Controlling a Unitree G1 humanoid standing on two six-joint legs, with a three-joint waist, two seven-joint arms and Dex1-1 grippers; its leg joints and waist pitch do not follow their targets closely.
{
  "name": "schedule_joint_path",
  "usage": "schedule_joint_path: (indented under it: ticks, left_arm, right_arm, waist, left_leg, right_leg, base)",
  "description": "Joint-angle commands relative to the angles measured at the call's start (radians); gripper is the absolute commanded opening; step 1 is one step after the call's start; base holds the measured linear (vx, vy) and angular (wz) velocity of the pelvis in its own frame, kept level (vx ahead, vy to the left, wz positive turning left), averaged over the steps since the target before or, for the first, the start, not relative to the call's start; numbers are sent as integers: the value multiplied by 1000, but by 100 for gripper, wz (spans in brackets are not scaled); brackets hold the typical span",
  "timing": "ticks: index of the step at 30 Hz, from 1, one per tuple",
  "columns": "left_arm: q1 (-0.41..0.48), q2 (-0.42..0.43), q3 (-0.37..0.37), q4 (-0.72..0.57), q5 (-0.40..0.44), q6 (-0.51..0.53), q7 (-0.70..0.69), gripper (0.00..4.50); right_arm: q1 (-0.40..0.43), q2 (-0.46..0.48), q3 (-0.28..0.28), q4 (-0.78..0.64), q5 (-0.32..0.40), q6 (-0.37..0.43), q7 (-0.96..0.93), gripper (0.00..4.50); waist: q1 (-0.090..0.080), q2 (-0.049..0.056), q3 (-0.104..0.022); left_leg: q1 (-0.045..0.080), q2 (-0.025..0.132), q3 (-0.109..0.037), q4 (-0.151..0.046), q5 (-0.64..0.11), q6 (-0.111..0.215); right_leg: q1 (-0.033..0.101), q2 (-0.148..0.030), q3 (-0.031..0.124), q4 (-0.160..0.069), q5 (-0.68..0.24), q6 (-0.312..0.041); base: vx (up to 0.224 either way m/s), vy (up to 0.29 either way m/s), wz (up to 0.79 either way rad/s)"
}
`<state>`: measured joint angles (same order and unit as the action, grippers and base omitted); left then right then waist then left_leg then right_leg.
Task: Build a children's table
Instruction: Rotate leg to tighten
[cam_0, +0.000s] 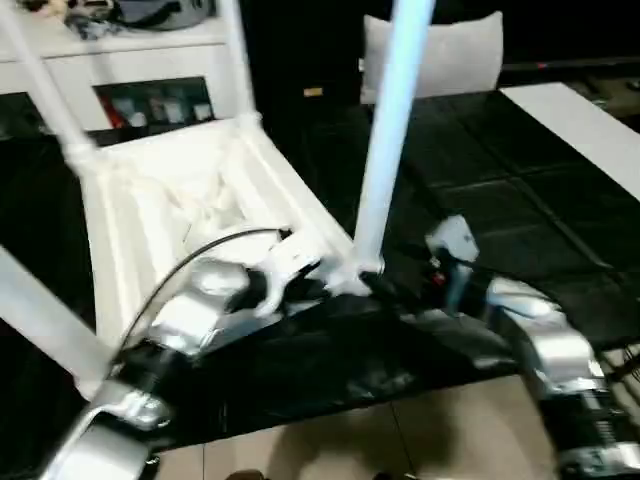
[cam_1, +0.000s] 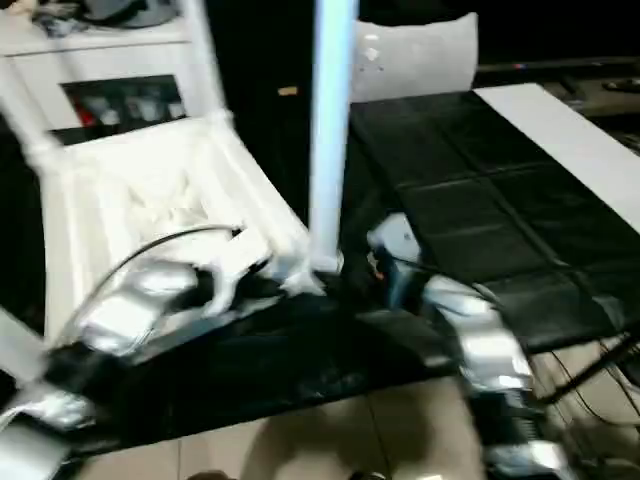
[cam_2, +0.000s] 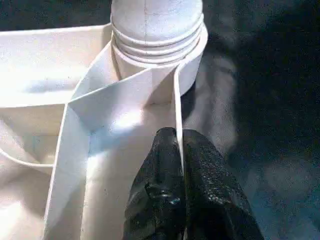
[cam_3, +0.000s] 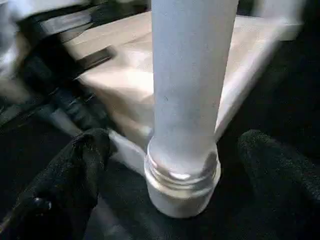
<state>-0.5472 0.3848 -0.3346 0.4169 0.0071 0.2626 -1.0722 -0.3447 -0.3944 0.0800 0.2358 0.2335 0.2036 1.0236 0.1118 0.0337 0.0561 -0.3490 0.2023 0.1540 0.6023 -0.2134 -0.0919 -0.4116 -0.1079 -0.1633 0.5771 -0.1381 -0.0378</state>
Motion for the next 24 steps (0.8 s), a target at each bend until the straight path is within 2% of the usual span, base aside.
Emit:
schedule_joint_path:
  ticks: [1,2,3,4,5,6,7,11,16,20,24]
  left_arm:
    - [-1,22,-64,-29,2,-63,-127,0]
    - [-2,41,-77,-27,3,-87,-166,0]
    - [-4,61,-94,-27,7,-113,-209,0]
    - [-8,79,-108,-24,9,-138,-249,0]
    - [-13,96,-121,-22,10,-156,-290,0]
    - [-15,102,-125,-22,7,-162,-307,0]
    - [-17,110,-130,-26,4,-163,-329,0]
    - [-25,119,-140,-28,3,-170,-359,0]
    - [-43,113,-143,-5,5,-194,-379,0]
    - [-41,113,-140,-6,6,-194,-381,0]
    - [-41,117,-138,-2,8,-194,-381,0]
  right_arm:
    - [0,-23,36,-31,17,-6,90,446]
    - [-4,-35,50,-32,23,-12,128,446]
    - [-8,-44,63,-30,29,-14,165,446]
    - [-12,-52,74,-27,35,-13,202,446]
    - [-18,-57,87,-24,46,-1,241,446]
    - [-20,-57,91,-22,49,4,253,429]
    - [-26,-58,97,-17,51,8,267,418]
    - [-41,-60,116,-2,58,19,302,386]
    - [-66,-54,137,34,65,27,350,332]
    - [-72,-54,146,38,66,40,369,306]
    - [-79,-53,152,42,68,45,377,266]
  waist:
    - [-1,-3,-70]
    - [2,-2,-70]
    - [3,-6,-71]
    - [6,-2,-70]
    - [7,-5,-70]
    - [10,-9,-70]
    - [14,-4,-70]
    - [26,-5,-69]
    - [27,-8,-69]
    - [26,-9,-70]
    - [26,-10,-69]
  left_leg:
    - [-1,25,3,-71,-166,88]
    - [-3,27,2,-72,-164,87]
    - [-3,27,2,-72,-162,89]
    - [-4,29,1,-72,-159,89]
    - [-4,29,1,-72,-160,90]
    - [-4,31,2,-73,-157,92]
    - [-3,32,2,-73,-152,89]
    - [0,34,3,-75,-159,71]
    - [-2,31,3,-74,-156,66]
    - [-5,31,3,-74,-139,68]
    - [-4,30,3,-74,-144,66]
  right_leg:
    - [68,-51,58,-79,-387,-96]
    - [68,-51,59,-78,-384,-97]
    - [69,-50,59,-77,-380,-97]
    - [68,-52,61,-73,-370,-103]
    - [68,-51,61,-73,-368,-104]
    - [68,-52,62,-71,-364,-108]
    - [67,-54,64,-69,-361,-114]
    - [66,-56,65,-69,-376,-119]
    - [68,-57,64,-72,-396,-104]
    - [68,-55,64,-69,-376,-107]
    - [68,-56,63,-72,-407,-95]
  base:
    - [0,0,0]
    - [0,0,0]
    - [0,0,0]
    - [0,0,0]
    - [0,0,0]
    - [0,0,0]
    - [0,0,0]
    - [0,0,0]
    - [0,0,0]
    - [0,0,0]
    - [0,0,0]
